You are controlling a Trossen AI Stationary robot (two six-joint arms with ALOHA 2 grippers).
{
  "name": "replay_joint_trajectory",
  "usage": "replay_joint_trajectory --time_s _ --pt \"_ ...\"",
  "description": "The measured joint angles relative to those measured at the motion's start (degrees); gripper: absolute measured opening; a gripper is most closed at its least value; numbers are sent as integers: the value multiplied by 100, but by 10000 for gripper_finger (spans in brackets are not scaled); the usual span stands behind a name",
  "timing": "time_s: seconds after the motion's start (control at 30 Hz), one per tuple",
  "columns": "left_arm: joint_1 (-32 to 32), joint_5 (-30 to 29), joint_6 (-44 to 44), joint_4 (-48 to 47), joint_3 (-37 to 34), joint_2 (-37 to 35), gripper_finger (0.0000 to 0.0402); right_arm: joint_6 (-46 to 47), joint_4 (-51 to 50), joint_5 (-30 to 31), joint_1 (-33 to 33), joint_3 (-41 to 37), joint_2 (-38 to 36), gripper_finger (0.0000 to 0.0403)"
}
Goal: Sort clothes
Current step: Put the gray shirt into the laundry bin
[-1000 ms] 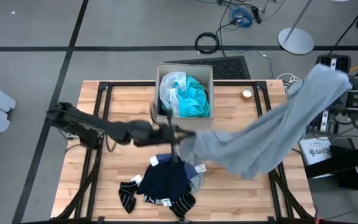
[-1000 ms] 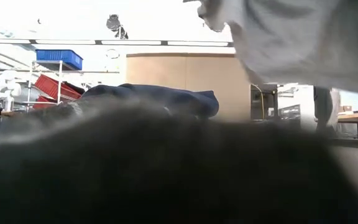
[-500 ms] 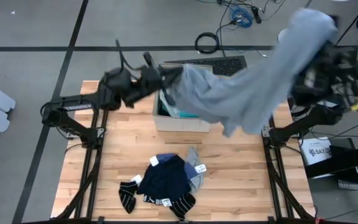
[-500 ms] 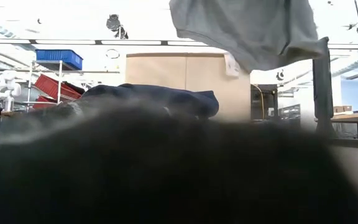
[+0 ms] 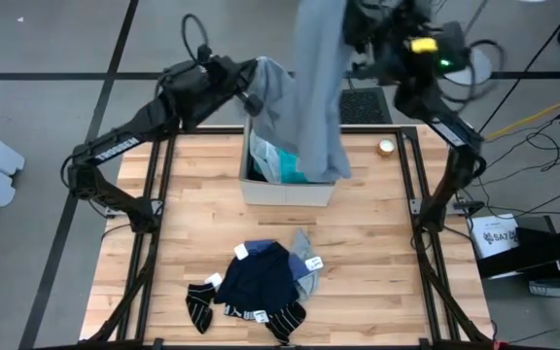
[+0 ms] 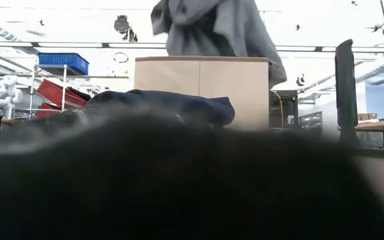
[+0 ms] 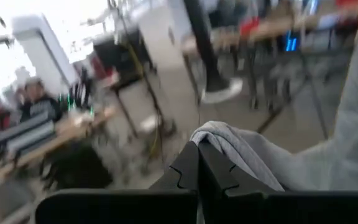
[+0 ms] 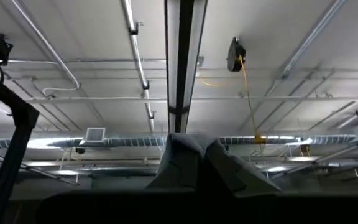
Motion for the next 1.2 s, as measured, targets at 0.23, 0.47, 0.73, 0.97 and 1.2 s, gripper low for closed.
replay_joint_trajectory --time_s 0.23,0.47,0.73,0.97,1.2 --pt "426 1182 -1117 -885 -163 212 0 776 134 -385 -619 8 421 0" --pt "455 1885 -1420 -1035 -570 840 0 803 84 -705 -833 11 483 0" --pt "487 2414 -1135 -2016 -752 1492 0 779 -25 -920 -872 8 332 0" --pt "401 2871 -1027 -2584 -757 1474 21 709 -147 -1217 -897 11 251 0" --pt "273 2215 -934 -3005 -743 1008 120 448 -476 -1225 -911 11 249 0"
